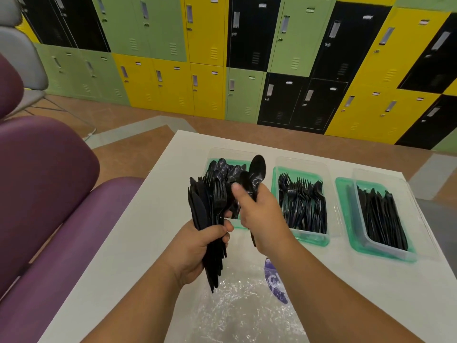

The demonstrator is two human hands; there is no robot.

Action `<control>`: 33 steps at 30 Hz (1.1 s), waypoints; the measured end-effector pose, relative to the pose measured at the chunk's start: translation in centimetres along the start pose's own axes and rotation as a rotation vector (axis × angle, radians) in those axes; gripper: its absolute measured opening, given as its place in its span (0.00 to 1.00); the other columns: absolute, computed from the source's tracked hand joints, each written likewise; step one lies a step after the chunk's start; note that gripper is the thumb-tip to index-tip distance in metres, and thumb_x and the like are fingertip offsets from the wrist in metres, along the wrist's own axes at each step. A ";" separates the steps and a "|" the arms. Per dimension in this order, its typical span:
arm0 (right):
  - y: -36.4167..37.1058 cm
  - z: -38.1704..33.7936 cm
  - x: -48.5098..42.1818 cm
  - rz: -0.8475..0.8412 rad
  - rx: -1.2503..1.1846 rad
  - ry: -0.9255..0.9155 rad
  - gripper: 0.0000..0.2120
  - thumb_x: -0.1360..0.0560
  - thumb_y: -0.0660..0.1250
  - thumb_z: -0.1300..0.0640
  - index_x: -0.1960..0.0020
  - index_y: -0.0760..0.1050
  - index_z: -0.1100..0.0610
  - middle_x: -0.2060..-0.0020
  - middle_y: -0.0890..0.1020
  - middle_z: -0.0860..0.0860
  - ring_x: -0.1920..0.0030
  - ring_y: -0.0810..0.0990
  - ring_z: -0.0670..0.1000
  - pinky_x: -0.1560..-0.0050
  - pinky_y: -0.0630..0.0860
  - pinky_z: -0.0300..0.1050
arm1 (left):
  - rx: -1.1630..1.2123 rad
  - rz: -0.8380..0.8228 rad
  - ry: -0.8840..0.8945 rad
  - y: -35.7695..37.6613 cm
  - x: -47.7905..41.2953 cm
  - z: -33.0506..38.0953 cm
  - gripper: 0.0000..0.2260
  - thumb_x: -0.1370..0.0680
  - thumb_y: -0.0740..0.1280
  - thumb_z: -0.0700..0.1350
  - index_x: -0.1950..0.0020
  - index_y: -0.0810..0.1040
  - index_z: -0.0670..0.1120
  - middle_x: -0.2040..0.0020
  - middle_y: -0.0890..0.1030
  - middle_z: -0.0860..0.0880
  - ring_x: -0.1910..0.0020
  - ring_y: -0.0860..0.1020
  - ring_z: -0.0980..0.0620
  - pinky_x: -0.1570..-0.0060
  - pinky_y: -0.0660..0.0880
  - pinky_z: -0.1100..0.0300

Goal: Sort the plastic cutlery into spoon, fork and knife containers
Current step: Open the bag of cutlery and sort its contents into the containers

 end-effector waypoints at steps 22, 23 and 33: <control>1.2 2.9 -9.8 0.100 0.329 0.352 0.26 0.25 0.51 0.71 0.29 0.64 0.58 0.40 0.76 0.59 0.52 0.71 0.55 0.55 0.69 0.43 | 0.081 0.290 -0.071 -2.7 0.3 -0.9 0.09 0.24 0.66 0.33 0.47 0.81 0.42 0.65 0.78 0.47 0.64 0.75 0.50 0.57 0.72 0.53; 1.1 2.6 -9.2 0.106 0.359 0.335 0.22 0.25 0.51 0.70 0.33 0.68 0.59 0.45 0.77 0.58 0.54 0.71 0.54 0.59 0.69 0.42 | 0.081 0.287 -0.074 -2.5 0.3 -0.8 0.10 0.25 0.66 0.34 0.46 0.81 0.42 0.65 0.78 0.47 0.64 0.75 0.50 0.57 0.72 0.52; -0.3 -0.1 1.2 -0.267 0.278 0.277 0.15 0.24 0.66 0.44 0.50 0.81 0.56 0.54 0.85 0.49 0.53 0.82 0.47 0.50 0.77 0.43 | 0.040 0.137 -0.049 -0.4 0.8 0.1 0.13 0.30 0.70 0.35 0.46 0.81 0.37 0.54 0.84 0.39 0.59 0.84 0.47 0.60 0.81 0.58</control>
Point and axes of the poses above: each hand's wrist, its own x-axis away from the middle knuckle, its own y-axis out of the palm, z = x × y, the point moved 1 cm from there along -x, towards the middle knuckle
